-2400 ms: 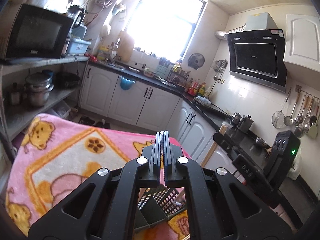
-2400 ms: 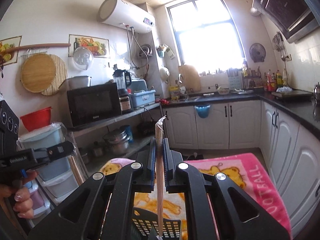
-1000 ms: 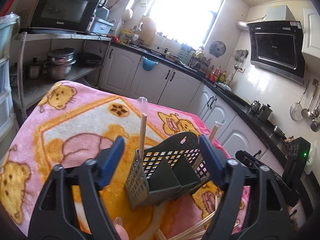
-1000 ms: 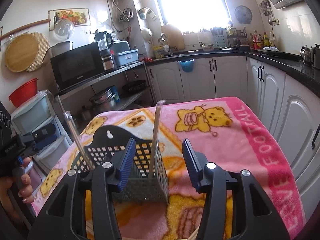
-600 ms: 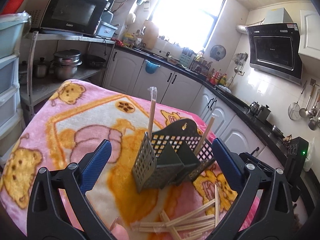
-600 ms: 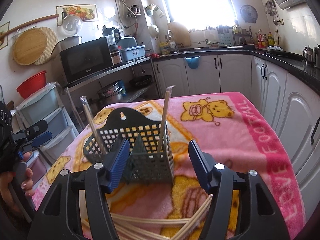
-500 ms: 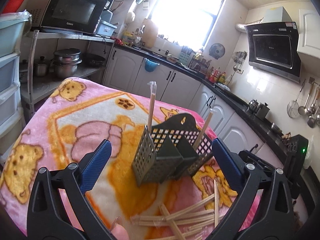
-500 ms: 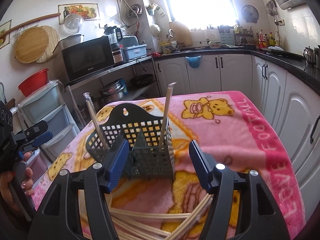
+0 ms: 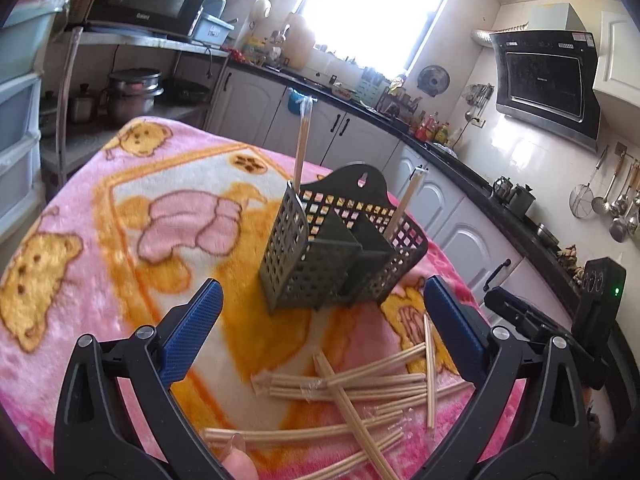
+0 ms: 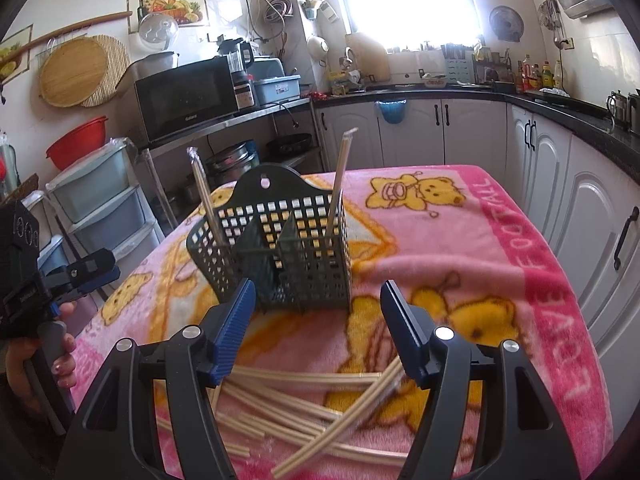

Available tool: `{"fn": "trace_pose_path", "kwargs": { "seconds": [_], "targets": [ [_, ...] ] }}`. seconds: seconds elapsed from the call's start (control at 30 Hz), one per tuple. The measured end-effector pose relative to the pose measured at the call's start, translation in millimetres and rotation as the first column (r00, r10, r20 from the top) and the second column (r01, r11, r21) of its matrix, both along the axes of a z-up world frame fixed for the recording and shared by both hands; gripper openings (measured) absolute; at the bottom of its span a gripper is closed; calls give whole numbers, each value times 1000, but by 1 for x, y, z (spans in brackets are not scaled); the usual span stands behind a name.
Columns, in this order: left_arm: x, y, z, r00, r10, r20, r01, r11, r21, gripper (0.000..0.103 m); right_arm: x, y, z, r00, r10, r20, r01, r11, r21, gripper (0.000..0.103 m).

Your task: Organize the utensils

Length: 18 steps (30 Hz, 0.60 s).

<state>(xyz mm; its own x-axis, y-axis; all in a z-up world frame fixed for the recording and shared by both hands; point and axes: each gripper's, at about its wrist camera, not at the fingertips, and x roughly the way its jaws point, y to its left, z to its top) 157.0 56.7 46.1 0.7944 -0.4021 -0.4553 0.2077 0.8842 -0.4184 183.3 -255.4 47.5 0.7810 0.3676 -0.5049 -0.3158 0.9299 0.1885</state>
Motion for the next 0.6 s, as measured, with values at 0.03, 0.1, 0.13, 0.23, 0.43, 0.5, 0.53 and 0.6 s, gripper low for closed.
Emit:
{"fn": "trace_pose_path", "kwargs": {
  "seconds": [0.03,0.1,0.13,0.23,0.43,0.5,0.53,0.6],
  "targets": [
    [-1,0,-3,1000,-4,-8,4,1000,-4,93,-3,0,-2,1000,4,-8,-4,1000,-4,63],
    [-4,-1,-7,1000,-11,-18,11,1000,-1,93,-7,-1,-7,1000,8,-22,-9,1000,-14,63],
    [-5,-2,-8,1000,-14,-22,14,1000,2,93,-9,-2,-9,1000,6,-27,-7,1000,-19,63],
    [-8,-5,-14,999,-24,-40,24,1000,8,93,-14,-3,-15,999,6,-49,-7,1000,-24,63],
    [-12,-12,-31,994,-53,-92,55,998,16,93,-20,-7,-29,996,-3,-87,-1,999,-38,63],
    [-13,-15,-37,992,-53,-114,55,998,15,93,-20,-10,-35,995,-11,-101,7,999,-47,63],
    [-12,-15,-41,990,-58,-131,59,998,8,93,-20,-11,-38,994,-14,-107,9,999,-49,63],
    [-11,-16,-49,984,-69,-163,68,998,-8,93,-20,-15,-43,992,-26,-120,20,998,-54,63]
  ]
}}
